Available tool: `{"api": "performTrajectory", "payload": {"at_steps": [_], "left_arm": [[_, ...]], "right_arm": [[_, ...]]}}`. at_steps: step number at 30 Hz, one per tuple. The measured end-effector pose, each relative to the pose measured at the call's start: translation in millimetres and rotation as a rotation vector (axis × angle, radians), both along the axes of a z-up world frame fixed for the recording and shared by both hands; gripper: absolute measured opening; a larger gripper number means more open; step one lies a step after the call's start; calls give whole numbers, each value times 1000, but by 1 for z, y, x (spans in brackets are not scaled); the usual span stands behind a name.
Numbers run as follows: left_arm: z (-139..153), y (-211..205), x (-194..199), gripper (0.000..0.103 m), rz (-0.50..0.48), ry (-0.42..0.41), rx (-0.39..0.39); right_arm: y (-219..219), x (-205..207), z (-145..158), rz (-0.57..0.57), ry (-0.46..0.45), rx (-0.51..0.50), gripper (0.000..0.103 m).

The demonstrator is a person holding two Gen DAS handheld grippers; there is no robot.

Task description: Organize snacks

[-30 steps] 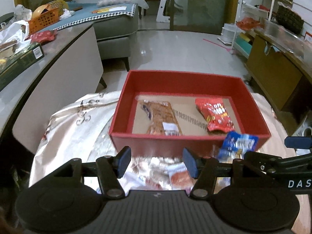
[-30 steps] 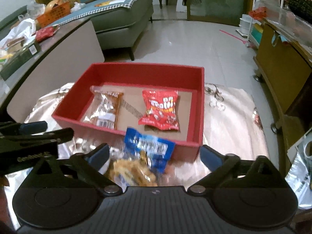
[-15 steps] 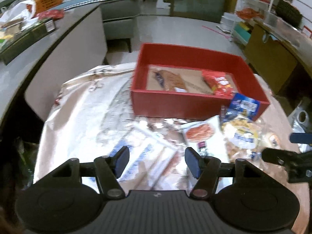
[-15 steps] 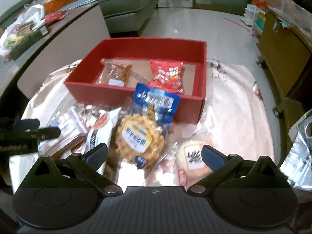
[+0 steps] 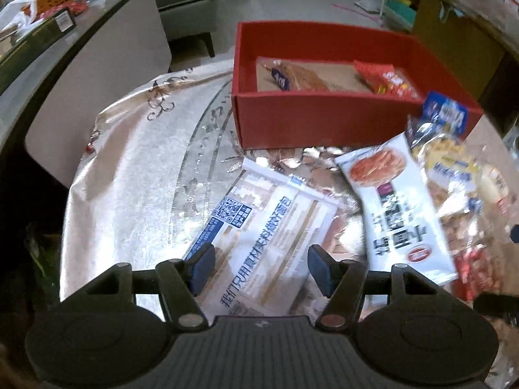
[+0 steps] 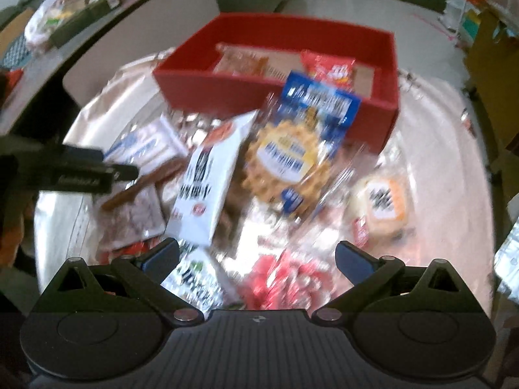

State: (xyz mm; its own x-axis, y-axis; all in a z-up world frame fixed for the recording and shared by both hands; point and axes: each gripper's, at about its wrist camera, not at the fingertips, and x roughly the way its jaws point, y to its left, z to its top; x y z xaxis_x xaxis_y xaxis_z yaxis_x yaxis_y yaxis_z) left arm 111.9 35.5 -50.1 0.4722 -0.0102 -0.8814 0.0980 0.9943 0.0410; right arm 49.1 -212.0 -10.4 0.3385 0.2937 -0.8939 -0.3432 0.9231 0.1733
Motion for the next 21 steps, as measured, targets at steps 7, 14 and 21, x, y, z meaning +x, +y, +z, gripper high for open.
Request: {"api": "performTrajectory", "payload": {"at_steps": [7, 14, 21], "left_arm": [[-14, -6, 16, 79, -50, 4, 31], [-11, -8, 15, 74, -65, 19, 41], [3, 1, -15, 73, -77, 98, -175]], "right_arm": [[15, -2, -29, 26, 78, -54, 103], [15, 1, -49, -30, 127, -23, 103], [6, -18, -50, -88, 26, 27, 103]]}}
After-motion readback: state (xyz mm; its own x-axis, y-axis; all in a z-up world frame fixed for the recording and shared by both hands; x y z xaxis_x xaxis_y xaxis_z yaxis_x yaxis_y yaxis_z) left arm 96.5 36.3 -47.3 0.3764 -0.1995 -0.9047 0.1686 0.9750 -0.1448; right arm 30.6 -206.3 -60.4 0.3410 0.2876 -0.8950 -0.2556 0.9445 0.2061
